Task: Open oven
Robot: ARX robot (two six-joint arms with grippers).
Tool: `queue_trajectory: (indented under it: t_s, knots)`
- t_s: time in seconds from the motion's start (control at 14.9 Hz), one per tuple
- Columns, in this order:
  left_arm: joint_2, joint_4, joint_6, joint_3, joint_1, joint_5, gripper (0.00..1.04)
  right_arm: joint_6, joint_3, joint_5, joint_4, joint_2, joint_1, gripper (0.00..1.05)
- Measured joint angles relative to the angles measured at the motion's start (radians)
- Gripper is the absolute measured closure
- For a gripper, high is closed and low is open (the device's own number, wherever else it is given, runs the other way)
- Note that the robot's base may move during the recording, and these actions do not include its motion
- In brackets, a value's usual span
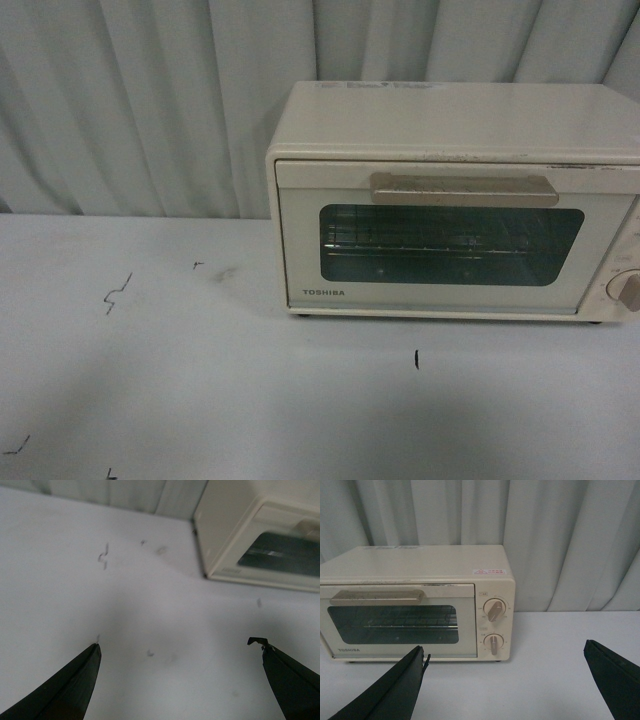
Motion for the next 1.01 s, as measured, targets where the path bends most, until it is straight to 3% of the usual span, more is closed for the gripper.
queue_trajectory:
  t_s: [0.47, 0.67, 1.01]
  knots:
    - [0.839, 0.609, -0.450, 0.104, -0.431, -0.045, 0.07, 0.000, 0.000, 0.000, 0.001, 0.000, 0.000, 0.06]
    - [1.145, 0.761, -0.585, 0.136, -0.491, -0.012, 0.07, 0.000, 0.000, 0.000, 0.000, 0.000, 0.000, 0.06]
    - [1.438, 0.988, -0.872, 0.189, -0.514, -0.008, 0.07, 0.000, 0.000, 0.000, 0.000, 0.000, 0.000, 0.06]
